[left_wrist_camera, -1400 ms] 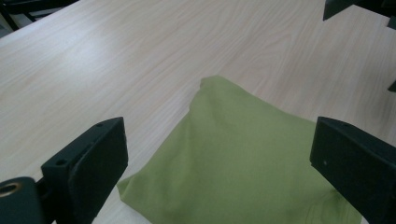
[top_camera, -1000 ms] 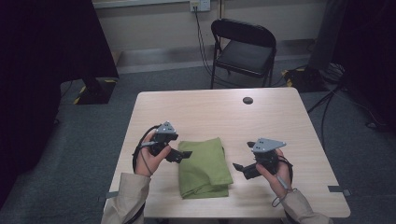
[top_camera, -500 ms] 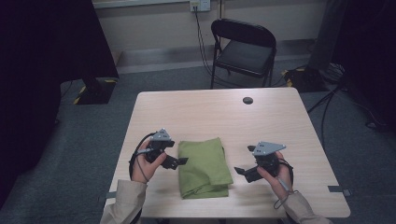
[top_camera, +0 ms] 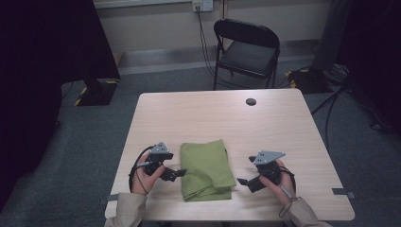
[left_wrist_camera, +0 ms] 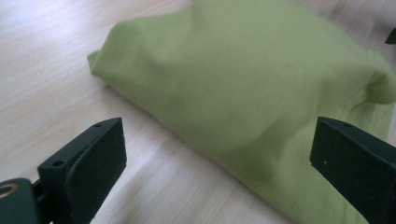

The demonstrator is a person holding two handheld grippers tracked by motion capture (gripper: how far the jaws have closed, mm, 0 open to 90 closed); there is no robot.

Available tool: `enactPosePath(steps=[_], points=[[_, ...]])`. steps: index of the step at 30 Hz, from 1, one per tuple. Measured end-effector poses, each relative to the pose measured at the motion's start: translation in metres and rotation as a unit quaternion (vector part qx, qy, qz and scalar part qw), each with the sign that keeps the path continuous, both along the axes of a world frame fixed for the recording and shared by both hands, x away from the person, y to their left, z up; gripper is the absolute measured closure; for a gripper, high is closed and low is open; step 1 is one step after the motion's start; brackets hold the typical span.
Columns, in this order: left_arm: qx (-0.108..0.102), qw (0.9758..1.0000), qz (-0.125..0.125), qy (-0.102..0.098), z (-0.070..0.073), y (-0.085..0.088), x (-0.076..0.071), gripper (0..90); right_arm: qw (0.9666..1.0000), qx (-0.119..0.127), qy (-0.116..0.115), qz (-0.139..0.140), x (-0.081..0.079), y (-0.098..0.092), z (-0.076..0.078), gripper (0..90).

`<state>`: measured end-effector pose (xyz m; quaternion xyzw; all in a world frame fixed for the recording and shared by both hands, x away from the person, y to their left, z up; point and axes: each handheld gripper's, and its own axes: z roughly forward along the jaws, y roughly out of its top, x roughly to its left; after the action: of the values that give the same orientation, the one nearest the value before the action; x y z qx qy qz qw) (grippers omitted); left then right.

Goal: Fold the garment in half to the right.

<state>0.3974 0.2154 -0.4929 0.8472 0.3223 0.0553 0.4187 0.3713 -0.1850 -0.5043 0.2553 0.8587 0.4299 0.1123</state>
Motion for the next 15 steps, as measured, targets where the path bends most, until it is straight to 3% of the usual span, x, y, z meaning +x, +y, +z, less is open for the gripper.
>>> enactPosePath(steps=[6,9,15], points=[[0.002,0.9999,-0.010,-0.003,-0.014,0.005,-0.006,3.2,0.9999,-0.010,0.013,0.005,-0.001,0.001,-0.011,1.2],[0.015,0.9998,-0.009,-0.007,-0.021,0.007,-0.009,2.7,0.9997,-0.020,0.013,0.009,-0.002,0.003,-0.014,1.2],[0.027,0.9994,-0.007,-0.019,-0.030,0.012,-0.012,0.9,0.9976,-0.062,0.015,0.025,-0.003,0.009,-0.020,1.5]])
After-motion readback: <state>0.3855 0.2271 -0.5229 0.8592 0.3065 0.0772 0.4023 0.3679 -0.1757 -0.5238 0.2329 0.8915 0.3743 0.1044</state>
